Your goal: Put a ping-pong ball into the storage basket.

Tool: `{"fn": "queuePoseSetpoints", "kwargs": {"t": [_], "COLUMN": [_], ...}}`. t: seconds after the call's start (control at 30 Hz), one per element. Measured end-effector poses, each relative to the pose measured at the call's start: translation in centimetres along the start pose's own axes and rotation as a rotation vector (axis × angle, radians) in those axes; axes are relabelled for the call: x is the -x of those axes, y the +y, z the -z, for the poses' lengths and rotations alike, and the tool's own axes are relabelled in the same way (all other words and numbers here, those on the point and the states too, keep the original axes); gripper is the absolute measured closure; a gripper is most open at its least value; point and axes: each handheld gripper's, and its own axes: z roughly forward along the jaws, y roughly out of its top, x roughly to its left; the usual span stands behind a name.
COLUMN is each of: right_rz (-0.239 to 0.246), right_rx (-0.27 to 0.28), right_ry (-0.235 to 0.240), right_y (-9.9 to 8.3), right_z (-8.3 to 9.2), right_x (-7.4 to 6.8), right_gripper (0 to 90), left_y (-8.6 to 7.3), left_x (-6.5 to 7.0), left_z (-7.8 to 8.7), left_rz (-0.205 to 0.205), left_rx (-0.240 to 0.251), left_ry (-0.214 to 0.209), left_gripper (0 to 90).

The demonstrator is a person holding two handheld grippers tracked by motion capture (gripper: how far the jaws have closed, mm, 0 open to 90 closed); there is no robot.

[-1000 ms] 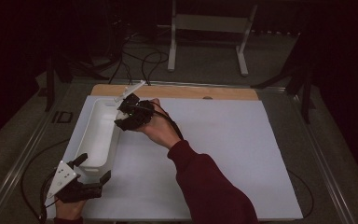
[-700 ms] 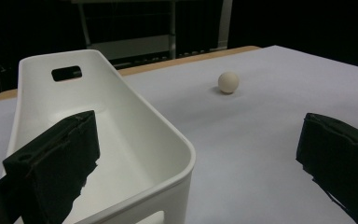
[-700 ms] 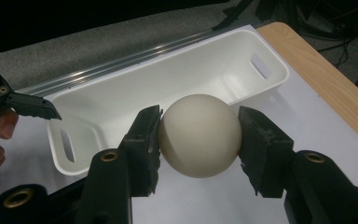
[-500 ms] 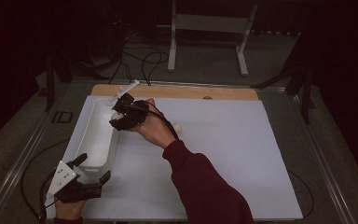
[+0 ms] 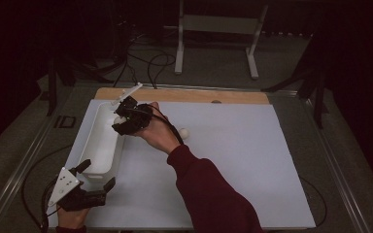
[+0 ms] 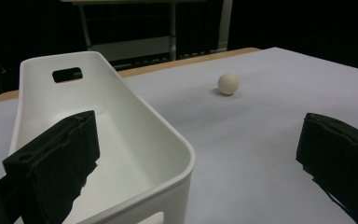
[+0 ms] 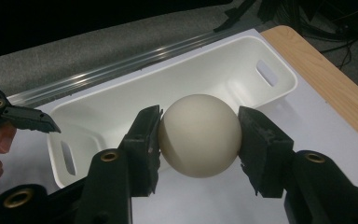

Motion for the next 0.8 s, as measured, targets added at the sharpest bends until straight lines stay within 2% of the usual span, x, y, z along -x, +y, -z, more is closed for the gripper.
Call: {"fn": "queuePoseSetpoints", "kwargs": {"t": [0.8], "right_rz": [-0.019], "right_rx": [0.006], "right_ry": [0.019], "right_y": [0.8], "right_z": [-1.2], "right_x": [-0.5], "right_gripper": [50.3], "left_y": [0.1], "left_x": [0.3], "left_z": [-0.2], "left_rz": [-0.013], "left_rx": [-0.002], "left_ry": [0.0], "left_gripper": [0.0]}}
